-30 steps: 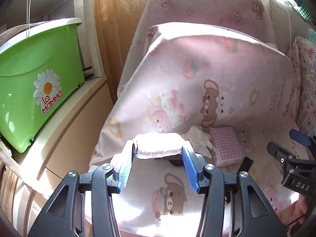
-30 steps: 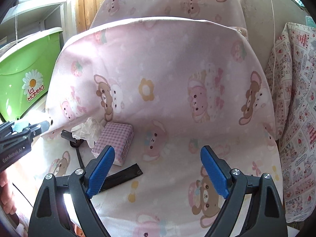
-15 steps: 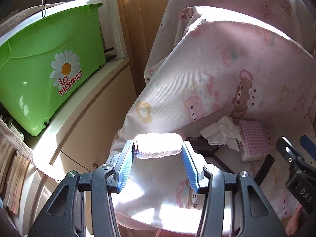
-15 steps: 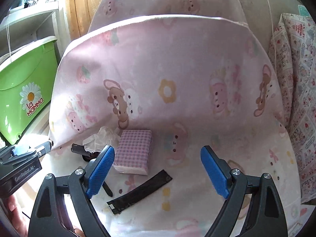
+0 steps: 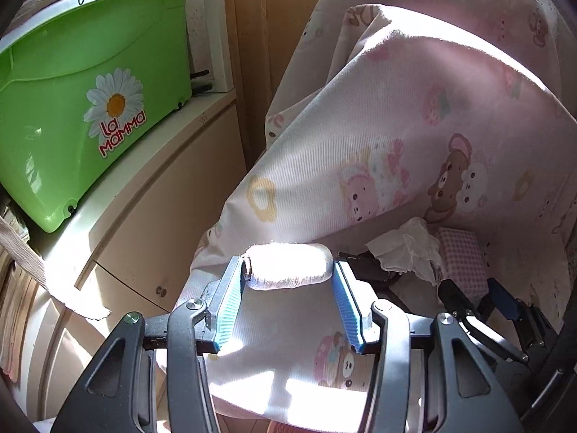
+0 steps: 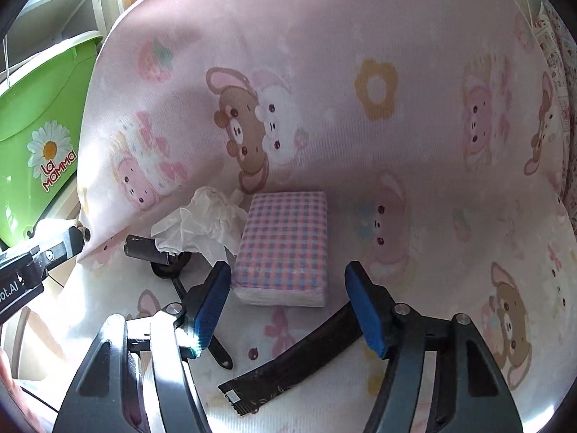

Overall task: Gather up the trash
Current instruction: 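Grasp the beige twine spool with the left tool while the right tool grasps the pink tissue pack, then carry spool and tissue pack over the wastebasket and open both tools, then lift both open tools back toward the cloth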

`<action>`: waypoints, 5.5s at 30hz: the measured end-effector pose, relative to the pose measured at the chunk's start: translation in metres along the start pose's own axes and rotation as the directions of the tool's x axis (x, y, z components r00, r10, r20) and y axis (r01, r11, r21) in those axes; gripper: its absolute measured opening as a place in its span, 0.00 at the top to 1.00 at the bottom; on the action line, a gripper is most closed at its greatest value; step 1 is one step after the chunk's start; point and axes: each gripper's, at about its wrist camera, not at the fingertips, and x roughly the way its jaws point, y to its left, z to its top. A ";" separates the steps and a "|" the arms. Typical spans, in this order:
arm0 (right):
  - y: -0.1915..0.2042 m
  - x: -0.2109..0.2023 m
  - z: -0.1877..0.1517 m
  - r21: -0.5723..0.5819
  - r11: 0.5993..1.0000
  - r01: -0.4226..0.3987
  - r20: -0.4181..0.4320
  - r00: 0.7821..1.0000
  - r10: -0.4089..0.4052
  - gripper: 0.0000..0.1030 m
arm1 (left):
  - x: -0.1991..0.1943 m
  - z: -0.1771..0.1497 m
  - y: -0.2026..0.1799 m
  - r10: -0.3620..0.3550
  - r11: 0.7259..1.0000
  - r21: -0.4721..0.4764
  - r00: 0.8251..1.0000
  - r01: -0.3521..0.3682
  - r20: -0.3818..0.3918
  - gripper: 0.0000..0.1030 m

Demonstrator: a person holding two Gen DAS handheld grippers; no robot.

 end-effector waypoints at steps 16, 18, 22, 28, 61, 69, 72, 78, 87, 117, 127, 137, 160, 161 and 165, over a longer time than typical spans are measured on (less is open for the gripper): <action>-0.018 -0.051 -0.002 -0.078 0.995 -0.065 0.149 0.986 0.077 0.49 | -0.018 0.000 -0.003 -0.047 0.999 -0.002 0.997 0.048 0.065 0.54; -0.018 -0.057 -0.004 -0.083 0.993 -0.087 0.142 0.985 0.098 0.49 | -0.020 -0.001 -0.004 -0.047 0.999 0.006 0.996 0.047 0.071 0.54; -0.027 -0.065 0.000 -0.052 0.989 -0.136 0.082 0.987 0.140 0.49 | -0.020 -0.003 -0.005 -0.074 0.997 0.006 0.996 0.074 0.040 0.54; -0.039 -0.095 0.001 -0.056 0.984 -0.169 0.096 0.980 0.174 0.48 | -0.026 -0.010 -0.001 -0.156 0.987 -0.025 0.988 0.156 0.004 0.54; -0.004 -0.160 -0.103 -0.146 0.956 -0.255 -0.036 0.967 0.252 0.48 | -0.077 -0.111 0.020 -0.260 0.964 -0.073 0.964 0.256 -0.055 0.54; 0.011 -0.142 -0.125 -0.171 0.936 -0.309 -0.169 0.945 0.281 0.48 | -0.068 -0.118 0.014 -0.199 0.980 -0.005 0.975 0.200 -0.097 0.54; 0.014 -0.132 -0.133 -0.188 0.937 -0.295 -0.203 0.945 0.257 0.48 | -0.053 -0.124 0.021 -0.232 0.972 -0.073 0.959 0.222 -0.165 0.54; 0.005 -0.094 -0.148 -0.135 0.955 -0.263 -0.327 0.922 0.208 0.48 | -0.007 -0.144 0.026 -0.279 0.956 -0.187 0.899 0.227 -0.338 0.54; 0.001 -0.019 -0.196 -0.097 0.964 -0.248 -0.555 0.817 0.154 0.48 | 0.055 -0.184 0.021 -0.290 0.950 -0.268 0.779 0.163 -0.555 0.54; -0.017 0.044 -0.244 -0.162 0.983 -0.091 -0.661 0.749 -0.040 0.35 | 0.083 -0.219 -0.002 -0.117 0.993 -0.076 0.755 0.089 -0.645 0.38; -0.017 0.006 -0.206 -0.159 0.987 -0.032 -0.522 0.851 -0.057 0.35 | 0.046 -0.183 0.012 -0.133 0.991 -0.088 0.844 0.102 -0.520 0.32; -0.009 -0.059 -0.164 -0.176 0.984 0.003 -0.289 0.956 -0.055 0.31 | 0.001 -0.145 0.024 -0.104 0.993 -0.080 0.934 0.081 -0.342 0.26; -0.013 -0.155 -0.078 -0.192 0.980 0.056 0.177 0.984 -0.021 0.13 | -0.095 -0.074 0.022 -0.036 0.999 0.023 0.996 0.034 0.079 0.06; -0.013 -0.152 -0.073 -0.192 0.980 0.048 0.167 0.986 -0.015 0.13 | -0.099 -0.067 0.023 -0.051 0.999 0.021 0.995 0.050 0.088 0.06; -0.010 -0.137 -0.040 -0.227 0.974 -0.012 0.075 0.997 0.030 0.13 | -0.116 -0.029 0.024 -0.067 0.998 0.023 0.986 0.064 0.155 0.01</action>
